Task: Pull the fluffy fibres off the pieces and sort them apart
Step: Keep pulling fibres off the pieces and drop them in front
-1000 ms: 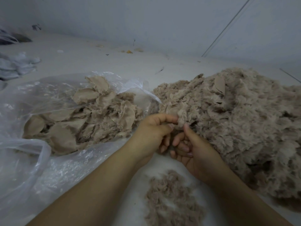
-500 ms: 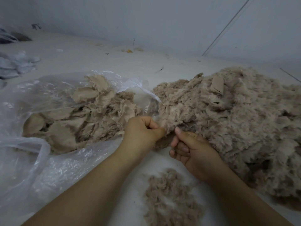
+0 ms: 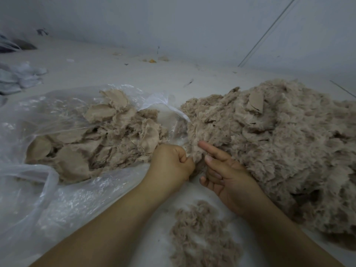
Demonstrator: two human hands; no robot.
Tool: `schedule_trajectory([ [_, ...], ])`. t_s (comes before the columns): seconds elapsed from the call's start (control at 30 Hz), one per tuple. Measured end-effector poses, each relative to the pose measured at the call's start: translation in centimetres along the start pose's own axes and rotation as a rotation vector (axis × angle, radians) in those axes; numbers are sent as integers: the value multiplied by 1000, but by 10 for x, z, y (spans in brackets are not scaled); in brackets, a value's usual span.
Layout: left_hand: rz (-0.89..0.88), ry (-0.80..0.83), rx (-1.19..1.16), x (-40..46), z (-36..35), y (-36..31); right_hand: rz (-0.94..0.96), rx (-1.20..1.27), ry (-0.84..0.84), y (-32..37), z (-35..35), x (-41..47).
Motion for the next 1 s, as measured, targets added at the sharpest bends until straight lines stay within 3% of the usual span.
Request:
schedule_trajectory([
  [0.3, -69, -114, -81, 1, 7, 2, -37, 72, -145, -2, 0, 3],
  [0.73, -89, 107, -515, -2, 9, -4, -28, 69, -12, 3, -4, 0],
  [0.87, -30, 303, -545, -2, 12, -3, -35, -13, -19, 2, -5, -1],
  [1.0, 111, 182, -476, 0, 11, 0, -55, -83, -44, 4, -6, -4],
])
Point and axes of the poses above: each hand's wrist, its own x-axis towards the middle knuckle, its own z-axis out of the back of the hand, y = z × x, the point moved 2 cm from there along x, towards the middle knuckle, and after that the axes turned 1 degree about -y, right-handed, at the moved point
